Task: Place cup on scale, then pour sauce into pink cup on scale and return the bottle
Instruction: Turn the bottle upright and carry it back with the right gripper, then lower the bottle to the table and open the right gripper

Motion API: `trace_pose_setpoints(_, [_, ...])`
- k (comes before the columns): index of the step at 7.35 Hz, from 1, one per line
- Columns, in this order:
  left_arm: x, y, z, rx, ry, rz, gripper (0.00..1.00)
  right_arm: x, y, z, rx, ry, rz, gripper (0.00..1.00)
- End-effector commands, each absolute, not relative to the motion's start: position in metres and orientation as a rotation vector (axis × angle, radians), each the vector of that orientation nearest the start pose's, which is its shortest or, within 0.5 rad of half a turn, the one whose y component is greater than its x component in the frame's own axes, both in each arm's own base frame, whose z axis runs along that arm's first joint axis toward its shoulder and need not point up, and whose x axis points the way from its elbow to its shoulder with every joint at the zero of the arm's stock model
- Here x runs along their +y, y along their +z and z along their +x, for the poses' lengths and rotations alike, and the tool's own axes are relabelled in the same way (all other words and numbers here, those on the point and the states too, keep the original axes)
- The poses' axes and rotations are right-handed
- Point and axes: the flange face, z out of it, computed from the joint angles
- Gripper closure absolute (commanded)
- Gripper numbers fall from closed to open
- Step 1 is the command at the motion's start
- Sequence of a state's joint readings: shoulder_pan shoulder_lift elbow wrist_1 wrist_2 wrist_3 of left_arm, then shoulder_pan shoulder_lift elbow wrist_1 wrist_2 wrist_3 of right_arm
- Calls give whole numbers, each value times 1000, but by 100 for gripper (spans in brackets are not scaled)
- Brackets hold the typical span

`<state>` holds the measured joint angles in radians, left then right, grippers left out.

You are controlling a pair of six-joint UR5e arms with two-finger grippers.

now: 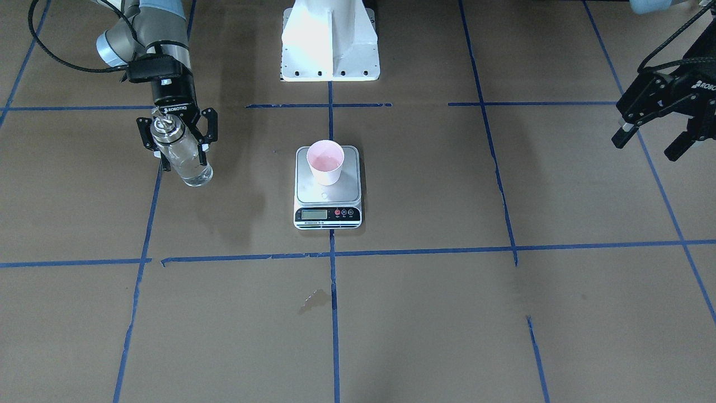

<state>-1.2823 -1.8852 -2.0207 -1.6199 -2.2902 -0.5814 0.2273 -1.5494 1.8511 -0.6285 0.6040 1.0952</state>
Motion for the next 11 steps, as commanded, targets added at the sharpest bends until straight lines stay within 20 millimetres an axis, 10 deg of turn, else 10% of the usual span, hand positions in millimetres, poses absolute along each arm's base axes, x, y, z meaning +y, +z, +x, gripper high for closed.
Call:
trace_pose_setpoints(1, [-533,272,86,940,25,424,13,-314,434,-403,-747,407,1132,100])
trace_pose_setpoints(3, [-533,272,86,945,26,420,13,-316,490,-404,-626,348,1139,100])
trace_pose_setpoints(11, [-531,268,85,945,24,420,13,-313,470,-404,-691,371,1122,100])
